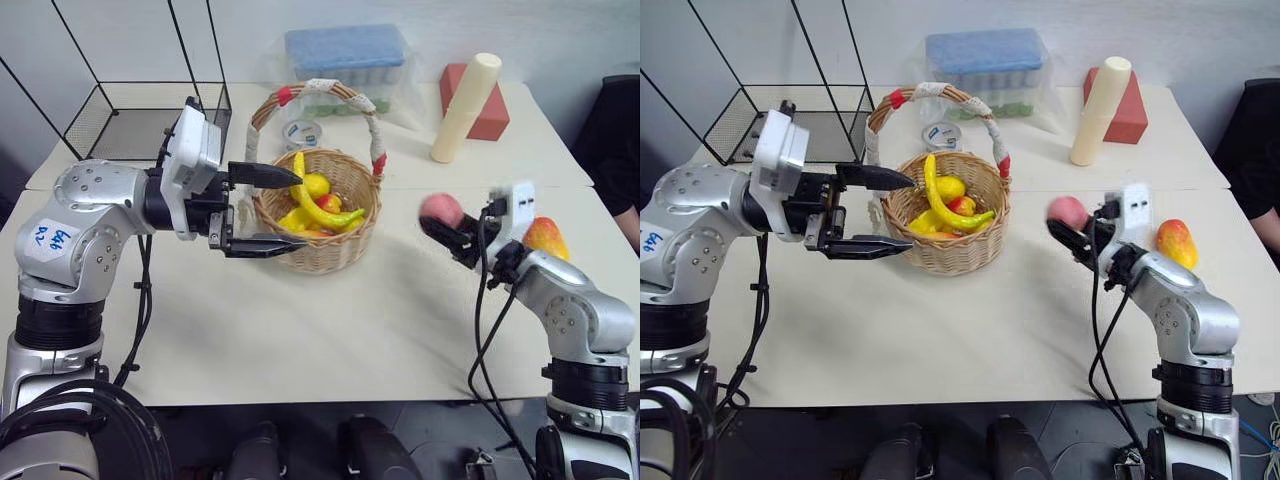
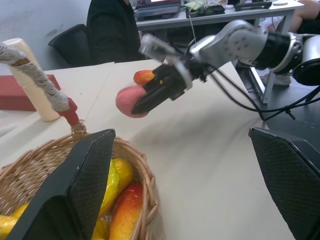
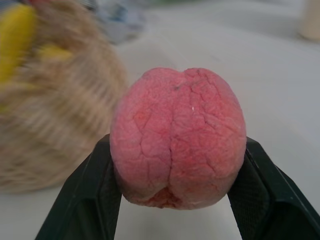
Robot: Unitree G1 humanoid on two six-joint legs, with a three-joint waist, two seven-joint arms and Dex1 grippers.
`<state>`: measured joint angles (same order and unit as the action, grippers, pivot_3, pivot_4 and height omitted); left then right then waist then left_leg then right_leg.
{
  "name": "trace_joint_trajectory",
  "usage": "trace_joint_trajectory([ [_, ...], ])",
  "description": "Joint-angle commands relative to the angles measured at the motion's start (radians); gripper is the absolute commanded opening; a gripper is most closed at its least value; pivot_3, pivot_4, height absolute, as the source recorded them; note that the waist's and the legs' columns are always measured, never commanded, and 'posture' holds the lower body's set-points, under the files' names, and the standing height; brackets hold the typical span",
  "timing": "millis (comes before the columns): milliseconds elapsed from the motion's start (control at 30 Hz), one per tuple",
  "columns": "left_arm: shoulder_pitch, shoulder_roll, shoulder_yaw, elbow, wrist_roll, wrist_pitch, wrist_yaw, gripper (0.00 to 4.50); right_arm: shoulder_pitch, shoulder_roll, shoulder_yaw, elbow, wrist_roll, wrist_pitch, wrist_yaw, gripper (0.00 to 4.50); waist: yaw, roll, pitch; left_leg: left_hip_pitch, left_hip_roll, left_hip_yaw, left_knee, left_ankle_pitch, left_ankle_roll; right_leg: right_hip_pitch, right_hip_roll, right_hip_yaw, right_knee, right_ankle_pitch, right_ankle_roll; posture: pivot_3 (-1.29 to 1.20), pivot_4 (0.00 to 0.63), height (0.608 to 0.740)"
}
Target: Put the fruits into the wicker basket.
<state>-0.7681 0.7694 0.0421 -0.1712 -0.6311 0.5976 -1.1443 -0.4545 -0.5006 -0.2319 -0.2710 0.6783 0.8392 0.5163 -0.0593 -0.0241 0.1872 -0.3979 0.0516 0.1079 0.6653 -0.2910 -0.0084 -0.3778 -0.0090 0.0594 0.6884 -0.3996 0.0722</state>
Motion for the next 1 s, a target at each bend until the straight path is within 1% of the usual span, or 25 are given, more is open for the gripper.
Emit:
trace_joint_trajectory([
  [33,0.008,0.017,0.040,-0.002,0.000,-0.014,0.006,4.50,-0.091,0.027,0.097,-0.124,0.061,0.085,-0.020,2.38,-0.002,0.000,0.000,0.000,0.000,0.000,0.000,0.000,0.000,0.000,0.000,0.000,0.000,0.000,0.000,0.00,0.150,0.740],
  [133,0.014,0.014,0.038,-0.016,-0.003,-0.010,0.012,4.50,-0.222,0.104,0.180,-0.074,0.011,0.114,-0.104,2.38,-0.001,0.000,0.000,0.000,0.000,-0.001,0.001,0.000,0.000,0.000,-0.001,0.000,0.001,0.000,0.000,0.00,0.150,0.740],
  [267,0.027,0.014,0.044,-0.023,-0.002,-0.009,0.024,4.50,-0.332,0.174,0.271,0.041,-0.079,0.098,-0.147,2.38,-0.001,0.000,0.000,0.000,0.000,-0.001,0.001,0.000,0.000,-0.001,-0.001,-0.001,0.001,0.000,0.000,0.00,0.150,0.740],
  [367,0.035,0.016,0.047,-0.031,-0.003,-0.009,0.030,4.50,-0.367,0.193,0.303,0.115,-0.144,0.072,-0.166,3.44,0.003,0.000,0.000,-0.002,-0.001,-0.003,0.002,0.000,0.000,-0.002,-0.002,-0.001,0.001,0.000,0.000,0.00,0.150,0.740],
  [467,0.039,0.016,0.050,-0.040,-0.008,-0.005,0.037,4.50,-0.368,0.190,0.312,0.125,-0.179,0.053,-0.160,4.47,0.002,0.000,0.000,-0.007,-0.002,-0.004,0.003,0.000,0.001,-0.005,-0.003,-0.002,0.004,0.000,0.000,0.00,0.150,0.740],
  [533,0.042,0.015,0.051,-0.047,-0.011,-0.002,0.042,4.50,-0.358,0.189,0.300,0.104,-0.181,0.051,-0.151,4.47,-0.001,0.000,0.000,-0.008,-0.002,-0.004,0.002,0.000,0.001,-0.006,-0.003,-0.002,0.004,0.000,0.000,0.00,0.150,0.740],
  [633,0.036,0.010,0.047,-0.030,-0.006,-0.008,0.040,4.50,-0.262,0.130,0.167,-0.127,-0.002,0.159,-0.092,4.47,0.000,0.000,0.000,-0.008,-0.002,-0.004,0.001,0.000,0.001,-0.007,-0.003,-0.002,0.006,0.000,0.000,0.00,0.150,0.740],
  [733,0.028,0.003,0.038,-0.022,-0.008,-0.009,0.034,4.50,-0.174,0.064,0.053,-0.274,0.134,0.235,-0.075,4.47,0.003,0.000,0.000,-0.009,-0.002,-0.007,0.001,0.000,0.001,-0.006,-0.003,-0.003,0.005,0.000,0.000,0.00,0.150,0.740],
  [800,0.019,-0.005,0.027,-0.016,-0.010,-0.007,0.025,4.50,-0.103,0.012,-0.065,-0.349,0.234,0.280,-0.091,4.47,0.004,0.000,0.000,-0.009,-0.002,-0.008,0.001,0.000,0.001,-0.005,-0.003,-0.003,0.003,0.000,0.000,0.00,0.150,0.740],
  [900,0.003,-0.020,0.005,-0.005,-0.006,-0.011,0.006,4.50,0.049,-0.081,-0.267,-0.413,0.318,0.305,-0.117,4.47,0.007,0.000,0.000,-0.008,-0.003,-0.010,0.001,0.001,0.001,-0.001,-0.002,-0.003,0.001,0.000,0.000,0.00,0.150,0.740],
  [1000,-0.021,-0.038,-0.014,0.020,0.002,-0.018,-0.011,4.50,0.246,-0.167,-0.456,-0.406,0.301,0.308,-0.119,4.47,0.013,0.000,0.000,-0.008,-0.004,-0.011,0.001,0.001,0.002,0.002,-0.002,-0.003,-0.001,0.000,0.000,0.00,0.150,0.740],
])
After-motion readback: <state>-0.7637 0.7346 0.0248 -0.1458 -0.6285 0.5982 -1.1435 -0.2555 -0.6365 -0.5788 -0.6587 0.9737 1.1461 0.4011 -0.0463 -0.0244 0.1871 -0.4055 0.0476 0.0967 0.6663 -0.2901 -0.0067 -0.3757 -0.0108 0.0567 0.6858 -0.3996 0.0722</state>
